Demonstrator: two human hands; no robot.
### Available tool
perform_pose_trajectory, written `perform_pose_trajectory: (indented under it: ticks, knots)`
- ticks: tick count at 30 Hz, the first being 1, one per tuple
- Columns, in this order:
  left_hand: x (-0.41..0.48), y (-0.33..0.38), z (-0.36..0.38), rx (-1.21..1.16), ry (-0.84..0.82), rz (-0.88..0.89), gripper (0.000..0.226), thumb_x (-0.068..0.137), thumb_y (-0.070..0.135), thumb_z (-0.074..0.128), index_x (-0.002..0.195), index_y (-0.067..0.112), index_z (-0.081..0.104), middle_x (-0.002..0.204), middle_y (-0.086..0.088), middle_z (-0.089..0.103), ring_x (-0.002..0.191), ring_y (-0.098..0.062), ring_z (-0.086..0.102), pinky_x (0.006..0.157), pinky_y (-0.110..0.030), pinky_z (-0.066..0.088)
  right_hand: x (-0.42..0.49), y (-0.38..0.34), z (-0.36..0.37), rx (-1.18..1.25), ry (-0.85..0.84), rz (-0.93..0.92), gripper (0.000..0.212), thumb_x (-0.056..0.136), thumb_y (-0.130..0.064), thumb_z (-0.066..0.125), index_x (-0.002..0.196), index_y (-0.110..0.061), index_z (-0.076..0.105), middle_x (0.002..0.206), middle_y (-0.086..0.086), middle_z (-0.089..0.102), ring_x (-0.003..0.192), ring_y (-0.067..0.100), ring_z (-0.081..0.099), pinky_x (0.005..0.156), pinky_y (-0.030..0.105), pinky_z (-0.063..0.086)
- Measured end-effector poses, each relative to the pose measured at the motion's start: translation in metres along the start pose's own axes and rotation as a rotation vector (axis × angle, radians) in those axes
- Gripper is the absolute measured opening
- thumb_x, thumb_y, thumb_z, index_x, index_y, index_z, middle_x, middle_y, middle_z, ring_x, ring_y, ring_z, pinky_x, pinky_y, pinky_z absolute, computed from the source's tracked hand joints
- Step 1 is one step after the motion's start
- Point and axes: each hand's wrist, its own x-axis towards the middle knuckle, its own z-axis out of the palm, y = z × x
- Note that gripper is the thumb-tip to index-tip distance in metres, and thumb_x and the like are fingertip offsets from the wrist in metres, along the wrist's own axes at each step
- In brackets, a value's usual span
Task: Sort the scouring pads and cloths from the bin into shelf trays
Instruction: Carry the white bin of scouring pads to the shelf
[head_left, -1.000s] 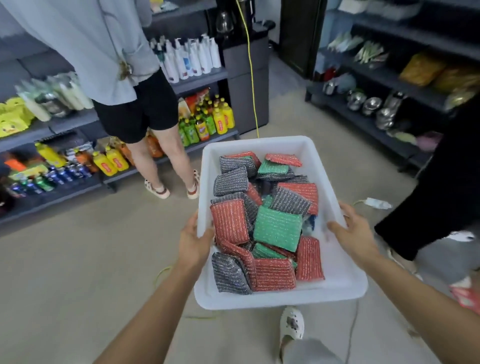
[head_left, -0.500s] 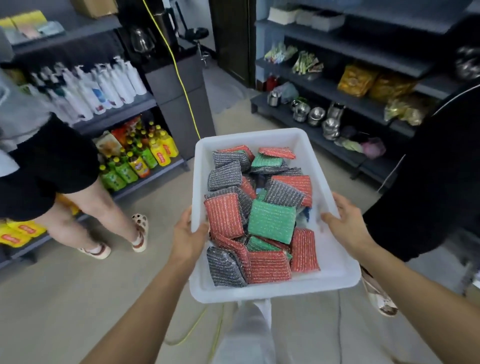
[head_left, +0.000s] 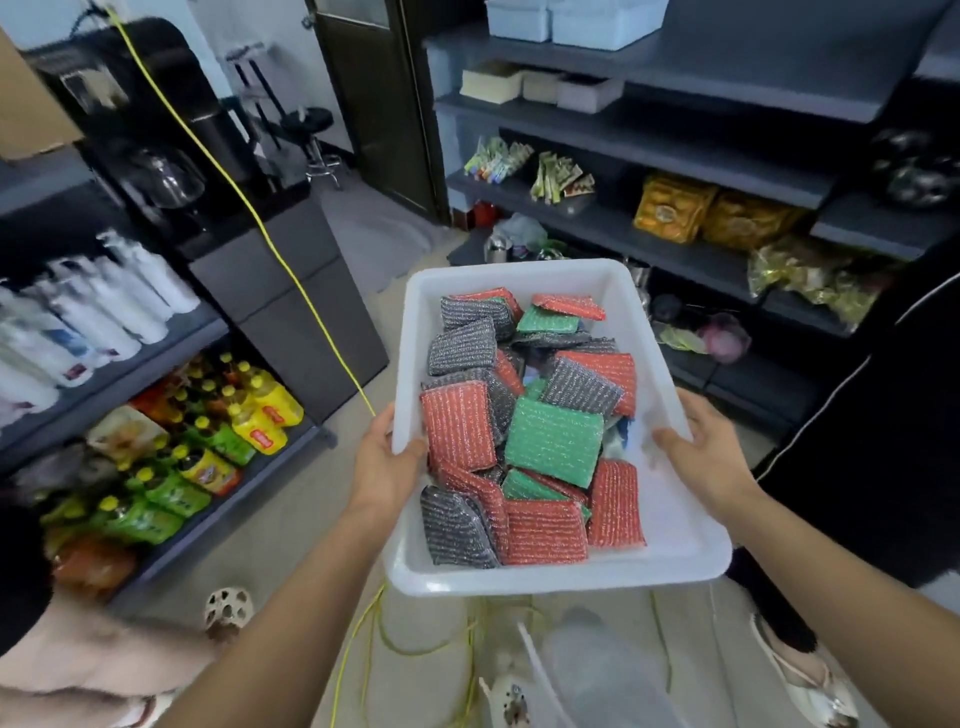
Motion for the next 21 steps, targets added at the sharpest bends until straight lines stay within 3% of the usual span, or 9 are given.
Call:
perform_pose_trajectory:
  ticks: [2,4,9,13,18,21]
  knots:
    - [0.039,0.016,0.011,0.028,-0.031,0.020,0.051,0.093,0.002,0.058,0.141,0.017,0.048,0.110,0.001,0.065,0.073,0.000,0.059,0.052,-0.008,0.045,0.032,-0.012,0.001,-0.005,0.030,-0.015,0.048,0.090,-0.002,0.057,0.133,-0.021,0.049,0.103,-0.002,0.065,0.071,0.014,0.067,0.055,0.028,0.054]
    - [0.075,0.034,0.024,0.063,-0.076,0.041,0.054,0.094,0.002,0.057,0.143,0.018,0.045,0.117,-0.002,0.065,0.077,0.000,0.060,0.056,-0.009,0.045,0.065,-0.024,0.000,-0.002,0.063,-0.017,0.046,0.090,-0.002,0.057,0.132,-0.019,0.050,0.100,-0.007,0.064,0.071,0.013,0.065,0.054,0.027,0.052]
    - [0.159,0.086,0.069,0.144,-0.180,0.171,0.050,0.093,0.001,0.056,0.139,0.018,0.046,0.115,-0.002,0.064,0.084,-0.008,0.060,0.070,-0.018,0.046,0.159,-0.053,-0.020,-0.003,0.102,-0.025,0.043,0.090,-0.004,0.058,0.129,-0.021,0.053,0.101,0.001,0.067,0.071,0.024,0.070,0.060,0.037,0.059]
    - [0.228,0.127,0.118,0.125,-0.210,0.217,0.050,0.093,0.003,0.058,0.138,0.021,0.049,0.107,0.002,0.067,0.083,-0.006,0.063,0.064,-0.017,0.047,0.234,-0.082,-0.048,0.005,0.120,0.013,0.043,0.090,-0.009,0.059,0.128,-0.028,0.051,0.105,0.004,0.068,0.075,0.029,0.072,0.065,0.046,0.060]
    - [0.299,0.203,0.179,0.041,-0.279,0.284,0.044,0.093,-0.001,0.057,0.131,0.021,0.051,0.095,0.008,0.068,0.064,0.006,0.065,0.053,-0.005,0.045,0.305,-0.137,-0.090,-0.022,0.216,-0.084,0.037,0.089,-0.002,0.056,0.120,-0.023,0.055,0.094,0.004,0.070,0.066,0.027,0.069,0.050,0.032,0.055]
    - [0.335,0.254,0.210,0.025,-0.308,0.341,0.045,0.091,-0.004,0.057,0.126,0.023,0.051,0.091,0.013,0.064,0.059,0.010,0.063,0.053,-0.005,0.044,0.340,-0.168,-0.115,-0.024,0.282,-0.125,0.034,0.089,-0.002,0.058,0.117,-0.021,0.057,0.095,0.005,0.069,0.070,0.032,0.070,0.056,0.038,0.058]
